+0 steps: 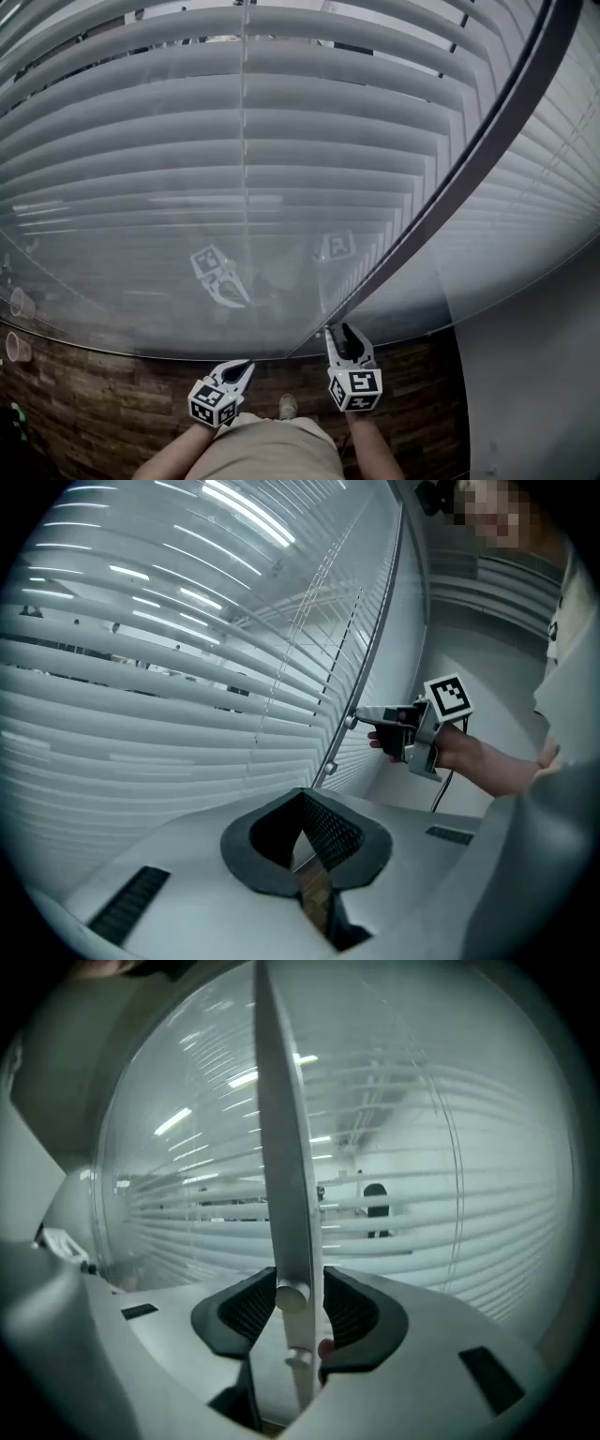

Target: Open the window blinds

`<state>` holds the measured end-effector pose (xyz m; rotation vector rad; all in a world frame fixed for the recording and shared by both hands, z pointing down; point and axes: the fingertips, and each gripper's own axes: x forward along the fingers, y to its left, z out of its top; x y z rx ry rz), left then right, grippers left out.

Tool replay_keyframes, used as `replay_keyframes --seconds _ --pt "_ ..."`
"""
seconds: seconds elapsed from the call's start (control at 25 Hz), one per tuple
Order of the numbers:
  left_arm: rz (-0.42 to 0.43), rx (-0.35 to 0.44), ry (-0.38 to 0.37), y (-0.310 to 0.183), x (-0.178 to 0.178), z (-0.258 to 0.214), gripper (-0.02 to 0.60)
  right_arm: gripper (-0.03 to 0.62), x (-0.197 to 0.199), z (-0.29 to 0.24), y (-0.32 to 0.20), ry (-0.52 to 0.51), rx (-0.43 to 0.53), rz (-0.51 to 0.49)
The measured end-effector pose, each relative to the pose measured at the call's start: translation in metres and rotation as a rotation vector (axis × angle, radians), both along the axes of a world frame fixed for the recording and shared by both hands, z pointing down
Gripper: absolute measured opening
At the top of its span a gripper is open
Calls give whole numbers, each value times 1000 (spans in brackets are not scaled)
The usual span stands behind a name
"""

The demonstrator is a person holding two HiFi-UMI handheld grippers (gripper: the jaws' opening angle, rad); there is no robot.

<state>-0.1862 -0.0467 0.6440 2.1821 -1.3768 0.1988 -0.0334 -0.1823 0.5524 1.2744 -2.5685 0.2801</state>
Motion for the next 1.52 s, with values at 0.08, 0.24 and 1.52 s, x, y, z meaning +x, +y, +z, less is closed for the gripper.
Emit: replay_keyframes --seconds 0.08,0.24,1.52 --pt "-4 2 -2 -1 -3 2 12 147 -4 0 5 185 148 -27" --pt "-19 -8 -7 1 -10 6 12 146 -19 4 9 424 320 -70" --pt "6 -7 -23 -10 -11 6 12 133 -7 9 -1 -41 -50 -21"
